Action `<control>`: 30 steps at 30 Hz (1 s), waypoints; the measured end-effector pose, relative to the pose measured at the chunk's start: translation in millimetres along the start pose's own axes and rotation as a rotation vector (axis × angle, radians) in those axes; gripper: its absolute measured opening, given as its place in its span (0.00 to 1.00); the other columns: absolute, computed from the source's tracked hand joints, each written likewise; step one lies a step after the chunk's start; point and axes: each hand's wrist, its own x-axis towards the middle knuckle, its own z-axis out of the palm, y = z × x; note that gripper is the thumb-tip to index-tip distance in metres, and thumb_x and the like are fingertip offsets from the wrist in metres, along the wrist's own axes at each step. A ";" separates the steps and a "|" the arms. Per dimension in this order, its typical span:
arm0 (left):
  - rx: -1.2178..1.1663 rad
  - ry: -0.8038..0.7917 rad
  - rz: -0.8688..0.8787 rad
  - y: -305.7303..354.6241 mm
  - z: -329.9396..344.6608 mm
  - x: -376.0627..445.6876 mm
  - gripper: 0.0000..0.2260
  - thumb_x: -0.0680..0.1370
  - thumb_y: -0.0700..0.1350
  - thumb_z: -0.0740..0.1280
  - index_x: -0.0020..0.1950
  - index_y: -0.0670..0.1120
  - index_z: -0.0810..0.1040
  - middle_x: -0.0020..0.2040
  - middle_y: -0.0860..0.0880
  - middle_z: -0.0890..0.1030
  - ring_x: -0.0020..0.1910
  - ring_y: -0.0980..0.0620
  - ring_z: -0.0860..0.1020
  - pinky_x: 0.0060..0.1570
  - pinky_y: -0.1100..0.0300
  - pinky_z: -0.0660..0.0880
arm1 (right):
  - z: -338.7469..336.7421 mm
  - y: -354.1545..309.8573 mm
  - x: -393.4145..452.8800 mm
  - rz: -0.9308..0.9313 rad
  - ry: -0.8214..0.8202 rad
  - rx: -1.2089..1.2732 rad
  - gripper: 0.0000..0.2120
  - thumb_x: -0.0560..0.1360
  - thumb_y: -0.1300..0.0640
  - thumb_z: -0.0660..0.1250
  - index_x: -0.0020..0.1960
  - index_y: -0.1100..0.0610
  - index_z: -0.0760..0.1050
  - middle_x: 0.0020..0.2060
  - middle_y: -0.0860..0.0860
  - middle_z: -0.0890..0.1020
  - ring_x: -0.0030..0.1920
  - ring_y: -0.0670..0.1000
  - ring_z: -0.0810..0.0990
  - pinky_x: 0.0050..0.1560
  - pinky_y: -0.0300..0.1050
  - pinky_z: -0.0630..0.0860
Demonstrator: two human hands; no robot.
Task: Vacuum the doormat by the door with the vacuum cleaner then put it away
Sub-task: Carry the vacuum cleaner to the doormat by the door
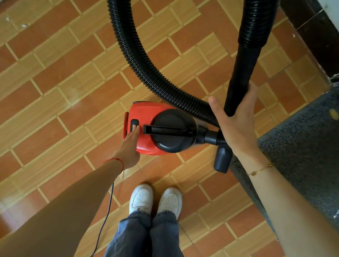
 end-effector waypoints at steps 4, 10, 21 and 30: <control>-0.005 0.036 -0.052 5.7 -5.5 3.5 0.40 0.72 0.26 0.58 0.79 0.47 0.45 0.71 0.39 0.66 0.67 0.37 0.68 0.57 0.51 0.72 | 3.0 0.2 1.7 -0.007 -0.011 -0.009 0.37 0.71 0.37 0.69 0.70 0.54 0.58 0.60 0.49 0.68 0.61 0.47 0.70 0.65 0.48 0.71; 0.038 0.019 -0.062 4.9 -17.2 11.0 0.35 0.71 0.25 0.57 0.75 0.46 0.53 0.57 0.35 0.74 0.55 0.34 0.75 0.46 0.47 0.75 | 14.1 -1.6 3.6 0.005 -0.024 -0.018 0.37 0.71 0.39 0.70 0.70 0.54 0.58 0.61 0.49 0.68 0.62 0.47 0.71 0.62 0.42 0.70; -0.007 -0.015 -0.071 21.8 -23.5 -2.8 0.37 0.75 0.29 0.58 0.79 0.47 0.46 0.52 0.39 0.77 0.47 0.39 0.79 0.39 0.50 0.77 | 12.4 -10.1 4.9 0.013 0.011 -0.100 0.26 0.75 0.41 0.67 0.65 0.54 0.64 0.52 0.46 0.70 0.54 0.48 0.73 0.54 0.39 0.72; -0.427 0.166 0.038 97.4 -81.3 -39.8 0.23 0.79 0.32 0.53 0.72 0.46 0.65 0.66 0.47 0.74 0.63 0.47 0.74 0.59 0.57 0.72 | -17.9 -54.6 23.2 0.157 0.086 -0.063 0.10 0.75 0.55 0.69 0.52 0.57 0.72 0.45 0.51 0.79 0.44 0.48 0.79 0.46 0.43 0.76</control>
